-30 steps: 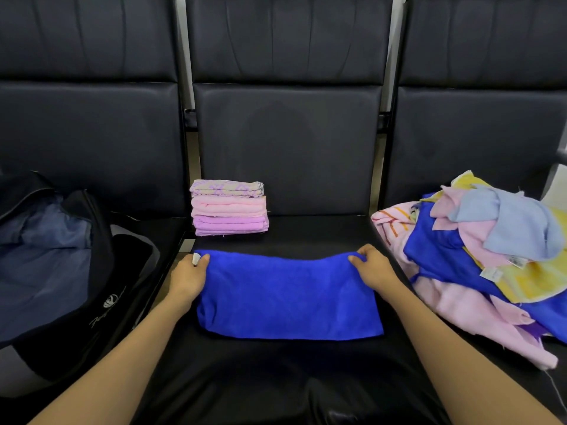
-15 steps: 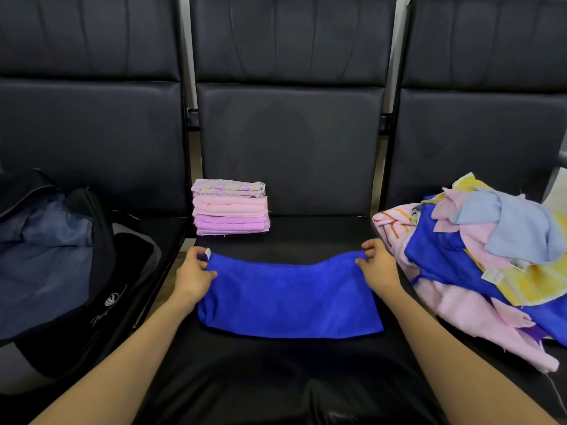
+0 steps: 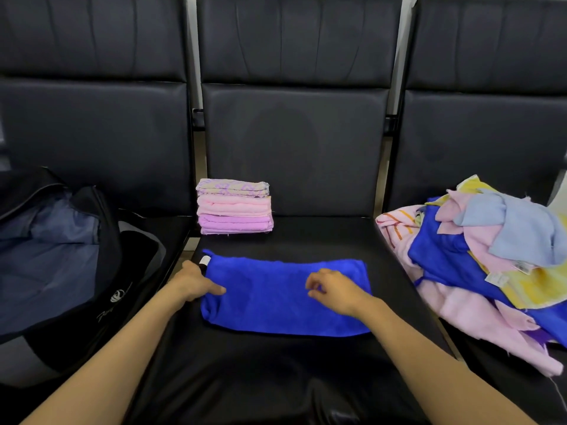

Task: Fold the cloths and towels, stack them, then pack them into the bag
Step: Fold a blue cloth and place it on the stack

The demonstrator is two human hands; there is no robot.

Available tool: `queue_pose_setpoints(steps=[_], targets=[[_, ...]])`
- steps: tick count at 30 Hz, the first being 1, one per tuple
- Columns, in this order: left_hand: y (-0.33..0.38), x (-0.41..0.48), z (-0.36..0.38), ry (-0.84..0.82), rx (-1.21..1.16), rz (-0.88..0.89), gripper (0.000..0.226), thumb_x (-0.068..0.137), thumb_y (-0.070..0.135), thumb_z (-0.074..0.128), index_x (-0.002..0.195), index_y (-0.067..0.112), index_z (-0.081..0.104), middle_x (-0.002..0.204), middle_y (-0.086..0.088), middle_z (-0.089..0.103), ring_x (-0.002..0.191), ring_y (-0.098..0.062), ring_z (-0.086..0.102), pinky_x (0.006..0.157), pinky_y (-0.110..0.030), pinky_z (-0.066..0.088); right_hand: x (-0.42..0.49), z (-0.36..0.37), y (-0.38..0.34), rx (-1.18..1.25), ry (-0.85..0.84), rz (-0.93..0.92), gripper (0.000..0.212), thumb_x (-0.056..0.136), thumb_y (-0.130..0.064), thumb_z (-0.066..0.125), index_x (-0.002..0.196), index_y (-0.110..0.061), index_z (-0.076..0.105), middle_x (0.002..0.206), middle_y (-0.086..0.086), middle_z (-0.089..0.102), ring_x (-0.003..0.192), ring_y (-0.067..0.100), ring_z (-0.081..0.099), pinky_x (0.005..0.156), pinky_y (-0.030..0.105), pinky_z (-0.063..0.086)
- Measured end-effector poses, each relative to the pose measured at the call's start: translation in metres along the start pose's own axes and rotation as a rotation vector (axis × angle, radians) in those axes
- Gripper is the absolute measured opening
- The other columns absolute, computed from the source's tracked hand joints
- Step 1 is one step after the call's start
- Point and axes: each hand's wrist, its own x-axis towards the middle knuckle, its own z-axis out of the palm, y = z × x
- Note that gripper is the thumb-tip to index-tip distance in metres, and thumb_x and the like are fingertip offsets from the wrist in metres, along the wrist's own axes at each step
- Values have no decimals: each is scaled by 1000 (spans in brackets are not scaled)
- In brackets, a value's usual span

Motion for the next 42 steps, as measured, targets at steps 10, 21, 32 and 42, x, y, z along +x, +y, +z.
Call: queue_pose_setpoints(steps=[10,21,32,42], targets=[[-17,-25,4,-41,228,160,21,72,28,82,71,14,66,81,1,67,81,-11,61,62,-20,42,0,26,-30,-169,-242,-107,49,94,-40,54,138,-24,42,133,4,36,124,25,37,106,34,34],[-22,-36,10,15,370,131,17,81,27,74,84,11,69,87,-3,68,81,-15,64,67,-23,45,-3,25,-34,-159,-301,-76,58,92,-41,56,144,-28,34,140,3,28,132,24,28,109,35,31],[-33,-37,-42,-180,413,97,28,95,21,58,113,1,62,116,-10,62,107,-22,58,86,-24,42,-5,25,-32,-124,-326,-73,58,92,-40,57,143,-31,33,142,-1,26,133,21,26,109,33,30],[-31,-12,1,218,389,181,41,93,51,50,80,12,58,101,-10,66,96,-23,59,84,-34,45,-3,21,-36,-128,-369,-72,56,91,-37,60,142,-32,37,140,0,31,131,22,30,111,35,30]])
